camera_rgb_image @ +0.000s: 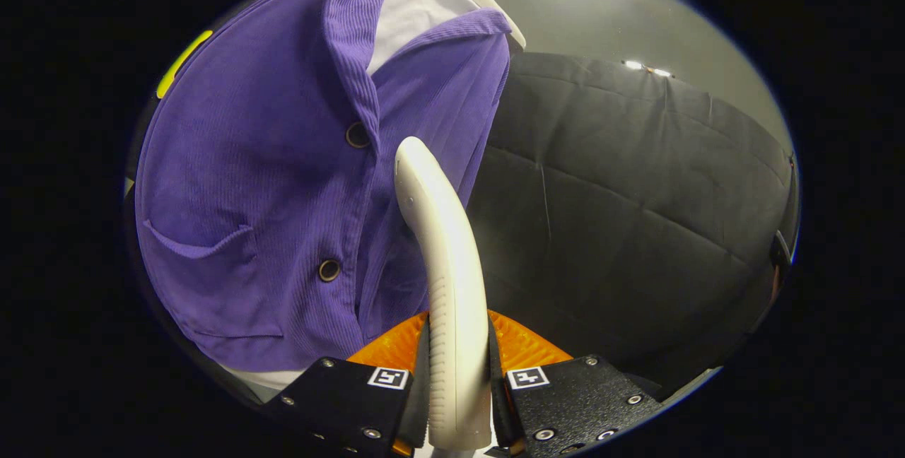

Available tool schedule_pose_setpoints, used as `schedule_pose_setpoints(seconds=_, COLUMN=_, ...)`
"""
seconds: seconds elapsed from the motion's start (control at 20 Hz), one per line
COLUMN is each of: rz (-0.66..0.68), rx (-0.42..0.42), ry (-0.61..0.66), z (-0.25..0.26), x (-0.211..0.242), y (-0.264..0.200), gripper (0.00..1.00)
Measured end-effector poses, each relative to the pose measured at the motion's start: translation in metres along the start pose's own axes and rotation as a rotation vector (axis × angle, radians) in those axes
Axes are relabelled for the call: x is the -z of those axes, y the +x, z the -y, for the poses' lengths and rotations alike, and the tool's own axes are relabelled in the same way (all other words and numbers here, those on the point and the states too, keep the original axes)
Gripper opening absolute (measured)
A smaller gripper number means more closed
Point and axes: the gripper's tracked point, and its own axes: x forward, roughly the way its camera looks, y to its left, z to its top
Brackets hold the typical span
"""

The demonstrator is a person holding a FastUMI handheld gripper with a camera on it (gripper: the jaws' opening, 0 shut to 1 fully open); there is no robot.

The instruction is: Iron the clothes twice with a garment steamer, once on the left side and once on the right side.

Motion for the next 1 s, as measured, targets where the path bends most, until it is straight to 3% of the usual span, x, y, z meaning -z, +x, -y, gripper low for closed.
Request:
schedule_pose_setpoints(seconds=0.25, rz=-0.054, rx=-0.012, ry=-0.030, z=0.0004, x=-0.0036, y=-0.0009, gripper=0.36)
schedule_pose_setpoints(seconds=1.0, rz=-0.027, rx=-0.026, ry=-0.081, z=-0.0009, x=-0.0007, y=-0.0003, gripper=0.37)
